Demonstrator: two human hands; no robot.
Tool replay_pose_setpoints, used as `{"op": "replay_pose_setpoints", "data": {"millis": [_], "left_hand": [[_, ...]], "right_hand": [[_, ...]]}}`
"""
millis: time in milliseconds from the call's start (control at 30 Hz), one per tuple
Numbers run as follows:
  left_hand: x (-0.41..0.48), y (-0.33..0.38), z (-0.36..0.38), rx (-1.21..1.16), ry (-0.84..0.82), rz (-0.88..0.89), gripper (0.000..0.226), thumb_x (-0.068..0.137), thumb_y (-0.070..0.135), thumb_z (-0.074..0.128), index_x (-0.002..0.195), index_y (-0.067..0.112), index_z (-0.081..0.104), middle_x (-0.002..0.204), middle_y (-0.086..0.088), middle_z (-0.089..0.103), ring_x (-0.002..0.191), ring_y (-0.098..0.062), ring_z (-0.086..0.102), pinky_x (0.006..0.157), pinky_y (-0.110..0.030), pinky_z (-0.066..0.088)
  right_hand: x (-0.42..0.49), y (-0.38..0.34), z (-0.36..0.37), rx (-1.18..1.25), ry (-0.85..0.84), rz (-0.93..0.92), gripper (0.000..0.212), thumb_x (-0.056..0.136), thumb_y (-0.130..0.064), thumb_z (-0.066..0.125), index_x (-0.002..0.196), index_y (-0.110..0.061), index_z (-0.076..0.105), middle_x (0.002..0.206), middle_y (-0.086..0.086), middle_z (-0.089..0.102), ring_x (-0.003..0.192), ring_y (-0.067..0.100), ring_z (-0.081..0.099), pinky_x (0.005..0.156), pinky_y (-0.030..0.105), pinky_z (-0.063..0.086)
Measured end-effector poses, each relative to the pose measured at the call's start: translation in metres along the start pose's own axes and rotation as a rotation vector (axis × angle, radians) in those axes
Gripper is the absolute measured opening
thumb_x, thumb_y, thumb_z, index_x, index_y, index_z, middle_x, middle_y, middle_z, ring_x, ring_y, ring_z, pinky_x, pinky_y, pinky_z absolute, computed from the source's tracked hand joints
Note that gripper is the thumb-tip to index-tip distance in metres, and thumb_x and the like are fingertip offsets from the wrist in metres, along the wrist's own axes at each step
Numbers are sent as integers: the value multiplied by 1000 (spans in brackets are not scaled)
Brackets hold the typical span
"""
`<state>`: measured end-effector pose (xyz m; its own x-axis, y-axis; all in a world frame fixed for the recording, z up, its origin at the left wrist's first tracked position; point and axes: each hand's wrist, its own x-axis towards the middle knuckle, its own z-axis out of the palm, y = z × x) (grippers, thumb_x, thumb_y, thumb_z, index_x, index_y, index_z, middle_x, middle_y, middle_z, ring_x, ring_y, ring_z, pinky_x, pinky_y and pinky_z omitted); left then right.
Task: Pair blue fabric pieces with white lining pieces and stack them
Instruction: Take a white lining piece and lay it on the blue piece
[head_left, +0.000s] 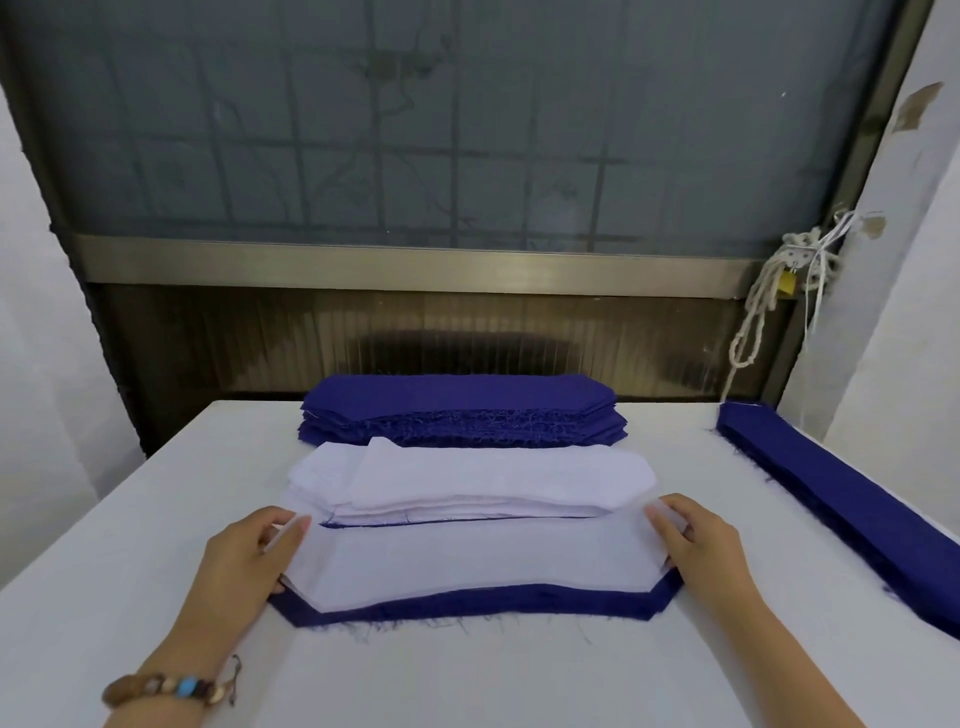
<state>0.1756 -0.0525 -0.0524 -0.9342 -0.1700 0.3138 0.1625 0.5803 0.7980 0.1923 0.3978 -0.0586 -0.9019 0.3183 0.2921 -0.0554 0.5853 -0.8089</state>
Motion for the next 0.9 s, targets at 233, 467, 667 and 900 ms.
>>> {"op": "replay_pose_setpoints", "data": {"millis": [233, 467, 667, 900], "left_hand": [[0, -9, -1, 21, 2, 3, 19, 87, 12, 70, 90, 31, 65, 70, -5, 60, 55, -20, 53, 43, -21, 48], [1, -12, 0, 145, 20, 17, 28, 81, 11, 74, 91, 33, 61, 66, -8, 52, 58, -24, 49, 55, -23, 40], [3, -16, 1, 159, 53, -8, 23, 83, 7, 72, 95, 25, 63, 65, -7, 55, 61, -24, 54, 59, -24, 43], [1, -14, 2, 159, 58, -17, 24, 83, 5, 70, 89, 26, 63, 65, -5, 55, 62, -23, 53, 60, -26, 42]], "right_hand": [[1, -1, 1, -112, -4, 43, 10, 86, -22, 71, 85, -21, 61, 72, -1, 64, 65, 16, 62, 62, 26, 42], [1, -3, 2, -196, -2, 44, 15, 80, -17, 74, 76, -19, 59, 58, -1, 52, 57, 17, 47, 54, 24, 36], [1, -3, 3, -188, 23, 75, 22, 81, -16, 73, 96, -24, 58, 68, -1, 56, 63, 12, 53, 56, 16, 38], [-3, -6, 2, -187, 23, 45, 34, 83, -5, 64, 104, -27, 50, 61, 0, 51, 57, 14, 49, 53, 20, 38]]}}
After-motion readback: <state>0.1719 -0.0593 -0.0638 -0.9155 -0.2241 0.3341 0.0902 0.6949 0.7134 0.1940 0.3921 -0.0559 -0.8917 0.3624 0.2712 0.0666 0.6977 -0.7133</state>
